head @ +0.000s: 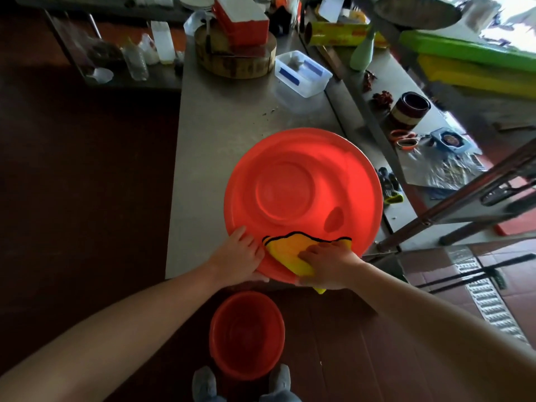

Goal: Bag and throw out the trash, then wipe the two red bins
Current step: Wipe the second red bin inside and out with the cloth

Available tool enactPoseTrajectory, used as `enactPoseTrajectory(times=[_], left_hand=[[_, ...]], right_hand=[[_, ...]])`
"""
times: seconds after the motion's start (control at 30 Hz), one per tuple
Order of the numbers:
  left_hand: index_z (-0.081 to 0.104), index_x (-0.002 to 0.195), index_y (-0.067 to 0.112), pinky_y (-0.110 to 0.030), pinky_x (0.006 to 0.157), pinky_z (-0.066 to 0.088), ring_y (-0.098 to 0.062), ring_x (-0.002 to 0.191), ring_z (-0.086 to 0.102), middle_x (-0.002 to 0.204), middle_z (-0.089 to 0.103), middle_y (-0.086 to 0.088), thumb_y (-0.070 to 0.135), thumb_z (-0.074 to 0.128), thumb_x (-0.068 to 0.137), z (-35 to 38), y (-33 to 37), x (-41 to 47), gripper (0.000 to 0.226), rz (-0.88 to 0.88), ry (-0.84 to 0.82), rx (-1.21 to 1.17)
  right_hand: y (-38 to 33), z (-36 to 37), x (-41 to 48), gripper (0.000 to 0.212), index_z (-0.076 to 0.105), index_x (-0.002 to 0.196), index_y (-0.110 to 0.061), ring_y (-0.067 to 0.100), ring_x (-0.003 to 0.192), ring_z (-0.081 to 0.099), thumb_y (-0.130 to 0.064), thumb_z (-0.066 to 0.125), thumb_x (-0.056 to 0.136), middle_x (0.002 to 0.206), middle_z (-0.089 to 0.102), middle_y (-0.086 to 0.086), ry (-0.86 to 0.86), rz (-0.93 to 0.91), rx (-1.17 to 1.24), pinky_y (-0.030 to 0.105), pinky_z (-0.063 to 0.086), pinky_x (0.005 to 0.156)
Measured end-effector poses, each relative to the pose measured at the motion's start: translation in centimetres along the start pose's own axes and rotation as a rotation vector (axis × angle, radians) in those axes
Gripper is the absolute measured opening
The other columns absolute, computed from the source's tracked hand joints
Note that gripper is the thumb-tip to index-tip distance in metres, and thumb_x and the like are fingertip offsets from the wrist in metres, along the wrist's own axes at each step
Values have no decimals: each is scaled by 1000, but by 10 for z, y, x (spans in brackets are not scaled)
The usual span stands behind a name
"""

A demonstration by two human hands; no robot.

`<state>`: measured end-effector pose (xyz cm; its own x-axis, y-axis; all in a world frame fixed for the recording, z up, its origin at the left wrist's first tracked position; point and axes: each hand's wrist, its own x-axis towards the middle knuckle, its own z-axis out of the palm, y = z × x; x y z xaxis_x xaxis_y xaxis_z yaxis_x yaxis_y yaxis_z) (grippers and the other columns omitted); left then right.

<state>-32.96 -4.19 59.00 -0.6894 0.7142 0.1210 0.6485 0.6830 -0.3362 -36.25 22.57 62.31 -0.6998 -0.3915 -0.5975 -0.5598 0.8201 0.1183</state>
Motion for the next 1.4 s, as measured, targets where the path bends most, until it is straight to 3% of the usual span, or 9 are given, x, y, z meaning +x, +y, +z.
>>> enactPoseTrajectory(times=[0.1, 0.3, 0.43, 0.63, 0.83, 0.97, 1.1, 1.3, 1.4], left_hand=[[76, 91, 9, -48, 97, 50, -29, 76, 65, 80, 72, -9, 84, 44, 82, 3, -4, -3, 82, 50, 69, 28], [74, 77, 10, -34, 71, 54, -26, 66, 66, 73, 71, -8, 82, 35, 89, 24, -6, -10, 82, 172, 141, 38], [77, 78, 12, -34, 75, 58, -27, 74, 72, 80, 75, -10, 75, 28, 94, 36, -1, -18, 81, 215, 187, 27], [76, 79, 9, -35, 80, 59, -28, 76, 73, 83, 75, -15, 74, 35, 93, 38, 13, -22, 78, 165, 211, 10], [69, 70, 10, -34, 71, 57, -25, 66, 69, 70, 70, -10, 77, 37, 93, 31, 20, -10, 78, 104, 217, -16], [68, 69, 11, -34, 71, 57, -24, 65, 68, 69, 70, -8, 78, 37, 91, 30, 26, -7, 77, 140, 181, -19], [66, 64, 13, -29, 65, 54, -21, 57, 63, 61, 66, -5, 79, 44, 88, 26, 31, -3, 74, 163, 174, 21], [65, 64, 14, -29, 64, 52, -19, 58, 61, 62, 64, -4, 76, 43, 91, 24, 43, -1, 71, 161, 128, 34], [66, 64, 15, -30, 65, 54, -19, 58, 61, 62, 64, -3, 76, 45, 90, 24, 50, -3, 70, 156, 83, 24]], right_hand=[[-16, 3, 18, 100, 36, 147, -50, 32, 135, 42, -91, -6, 66, 150, 44, 1, -3, 88, 103, 53, 28, 105], [-43, 29, 87, 80, 33, 151, -45, 27, 149, 29, -86, 14, 84, 163, 29, 0, 54, 121, 402, 61, 20, 117], [-48, 36, 131, 69, 21, 155, -47, 28, 152, 23, -77, 18, 93, 167, 19, -6, 46, 134, 479, 62, 16, 119], [-17, 30, 152, 54, 42, 146, -45, 30, 142, 38, -66, 24, 99, 156, 41, 0, 48, 208, 232, 52, 24, 112], [7, 9, 140, 42, 66, 125, -34, 28, 135, 41, -55, 48, 94, 134, 61, 3, 69, 350, 44, 50, 7, 123], [-20, 15, 135, 62, 33, 155, -37, 37, 151, 16, -62, 31, 98, 164, 28, 8, -55, 339, 271, 59, 0, 122], [-51, 20, 139, 71, 11, 159, -45, 39, 154, 7, -75, 21, 95, 170, 8, 1, -141, 242, 543, 63, 3, 120], [-45, 33, 136, 69, 11, 158, -50, 35, 153, 15, -76, 20, 95, 169, 12, -4, -109, 183, 480, 61, 9, 120], [-20, 43, 128, 59, 28, 154, -46, 35, 148, 26, -65, 29, 98, 163, 26, 2, -15, 156, 270, 57, 16, 119]])
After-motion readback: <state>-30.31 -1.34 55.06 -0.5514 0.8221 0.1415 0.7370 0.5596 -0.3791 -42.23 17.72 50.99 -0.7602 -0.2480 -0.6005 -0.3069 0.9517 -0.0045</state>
